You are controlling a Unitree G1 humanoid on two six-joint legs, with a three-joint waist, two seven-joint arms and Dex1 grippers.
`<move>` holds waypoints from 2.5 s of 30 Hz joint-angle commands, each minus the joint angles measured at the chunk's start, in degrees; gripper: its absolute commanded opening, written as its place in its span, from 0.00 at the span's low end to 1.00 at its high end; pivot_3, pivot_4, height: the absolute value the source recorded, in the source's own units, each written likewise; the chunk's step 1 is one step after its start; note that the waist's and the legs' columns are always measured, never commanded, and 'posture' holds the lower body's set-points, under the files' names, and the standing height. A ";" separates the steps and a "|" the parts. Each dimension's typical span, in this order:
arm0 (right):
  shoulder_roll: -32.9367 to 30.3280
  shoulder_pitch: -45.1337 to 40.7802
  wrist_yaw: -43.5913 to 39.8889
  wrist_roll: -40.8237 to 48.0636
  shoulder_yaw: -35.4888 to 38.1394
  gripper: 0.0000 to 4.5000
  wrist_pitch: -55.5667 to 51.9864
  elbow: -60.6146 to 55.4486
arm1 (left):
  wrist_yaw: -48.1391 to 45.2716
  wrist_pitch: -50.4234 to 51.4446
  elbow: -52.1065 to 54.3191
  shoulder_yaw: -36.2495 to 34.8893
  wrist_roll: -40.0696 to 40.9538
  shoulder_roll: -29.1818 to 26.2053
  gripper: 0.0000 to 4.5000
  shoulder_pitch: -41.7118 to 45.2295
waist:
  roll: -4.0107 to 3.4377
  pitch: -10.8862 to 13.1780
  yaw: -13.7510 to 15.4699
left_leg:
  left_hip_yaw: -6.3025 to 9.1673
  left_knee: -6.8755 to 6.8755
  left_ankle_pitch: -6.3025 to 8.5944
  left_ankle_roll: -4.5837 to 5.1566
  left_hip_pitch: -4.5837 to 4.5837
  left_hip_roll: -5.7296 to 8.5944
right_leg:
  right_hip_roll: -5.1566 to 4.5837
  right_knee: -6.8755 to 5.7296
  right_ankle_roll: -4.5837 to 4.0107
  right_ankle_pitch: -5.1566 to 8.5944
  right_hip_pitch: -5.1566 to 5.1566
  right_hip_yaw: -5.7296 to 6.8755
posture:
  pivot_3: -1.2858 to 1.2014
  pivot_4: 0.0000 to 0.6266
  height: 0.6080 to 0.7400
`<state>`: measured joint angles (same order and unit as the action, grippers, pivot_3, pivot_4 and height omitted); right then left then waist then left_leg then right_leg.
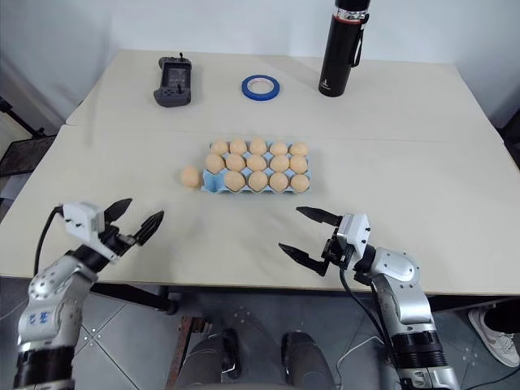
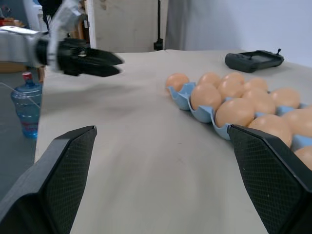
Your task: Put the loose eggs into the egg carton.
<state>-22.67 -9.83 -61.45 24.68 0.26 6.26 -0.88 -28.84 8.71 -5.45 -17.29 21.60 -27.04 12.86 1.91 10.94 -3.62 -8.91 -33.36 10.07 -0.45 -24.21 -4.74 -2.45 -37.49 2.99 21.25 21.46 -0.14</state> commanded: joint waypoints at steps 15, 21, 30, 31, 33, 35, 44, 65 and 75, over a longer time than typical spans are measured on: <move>-1.32 -0.97 2.05 0.38 1.05 1.00 -0.06 -1.91 | 6.03 -10.39 -38.69 5.78 -9.28 6.40 1.00 30.86 | 0.09 0.05 0.46 | -0.08 -0.44 -0.11 0.17 -0.01 -0.04 | 0.14 -0.31 0.15 -0.04 0.01 -0.09 | 0.52 0.24 1.00; -1.59 -1.16 3.29 0.44 1.62 1.00 0.01 -1.98 | 5.22 -10.74 -43.51 6.98 -10.37 6.71 0.96 32.64 | 0.14 0.07 0.53 | -0.09 -0.49 -0.12 0.13 -0.03 -0.03 | 0.12 -0.34 0.18 -0.05 0.01 -0.08 | 0.52 0.24 1.00; -1.30 -2.37 4.04 0.24 1.09 1.00 0.31 -0.85 | 4.23 -11.72 -43.11 6.57 -10.46 5.87 0.40 32.65 | 0.14 0.07 0.53 | -0.08 -0.51 -0.10 0.03 -0.03 -0.03 | 0.12 -0.38 0.18 -0.05 0.01 -0.07 | 0.52 0.24 1.00; -1.29 -2.42 4.06 0.23 1.06 1.00 0.30 -0.83 | 3.91 -12.13 -42.46 6.46 -10.34 5.75 0.39 32.40 | 0.14 0.07 0.53 | -0.08 -0.51 -0.10 0.03 -0.03 -0.03 | 0.13 -0.38 0.18 -0.05 0.01 -0.07 | 0.52 0.24 1.00; -1.36 -2.47 4.09 0.20 1.03 1.00 0.23 -0.83 | 0.18 -13.04 -37.99 5.95 -8.14 5.85 0.39 31.16 | 0.14 0.08 0.56 | -0.08 -0.51 -0.11 0.01 -0.03 -0.04 | 0.13 -0.38 0.18 -0.05 0.02 -0.06 | 0.52 0.24 1.00; -1.49 -2.46 4.14 0.19 1.08 1.00 0.11 -0.83 | -4.13 -13.37 -32.92 6.73 -6.89 5.89 0.39 29.71 | 0.14 0.08 0.58 | -0.09 -0.49 -0.18 -0.10 -0.05 -0.04 | 0.13 -0.37 0.18 -0.05 0.02 -0.06 | 0.52 0.24 1.00; -1.48 -2.54 4.62 0.00 1.10 1.00 0.07 -0.76 | -11.66 -10.74 -24.99 13.24 -8.26 8.48 0.39 28.19 | 0.14 0.08 0.70 | -0.15 -0.59 -0.19 -0.12 -0.03 -0.02 | 0.13 -0.39 0.25 -0.09 -0.01 -0.13 | 0.52 0.24 1.00; -3.31 -1.01 3.78 0.04 1.24 1.00 -0.65 -1.63 | -18.27 -7.78 -5.87 4.72 -1.00 -3.82 0.99 9.63 | 0.14 0.08 0.27 | -0.13 -0.53 -0.20 -0.08 -0.01 -0.17 | 0.24 -0.40 0.23 -0.08 0.02 -0.16 | 0.52 0.24 1.00; -6.08 -3.33 0.36 -0.04 3.60 1.00 0.77 6.28 | -25.21 -9.85 7.65 2.06 -0.49 -11.87 0.99 -11.82 | 0.14 0.08 0.37 | -0.14 -0.22 0.07 0.06 0.00 -0.04 | -0.22 -0.15 0.07 -0.03 0.01 -0.08 | 0.52 0.24 1.00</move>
<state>-27.75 -12.24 -60.51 24.08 2.07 5.70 5.18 -54.58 0.31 -2.05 -14.04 20.45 -38.83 1.33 2.05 11.02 -3.25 -9.05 -33.52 10.13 -0.40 -24.22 -4.79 -2.69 -37.59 3.03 21.22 21.48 -0.21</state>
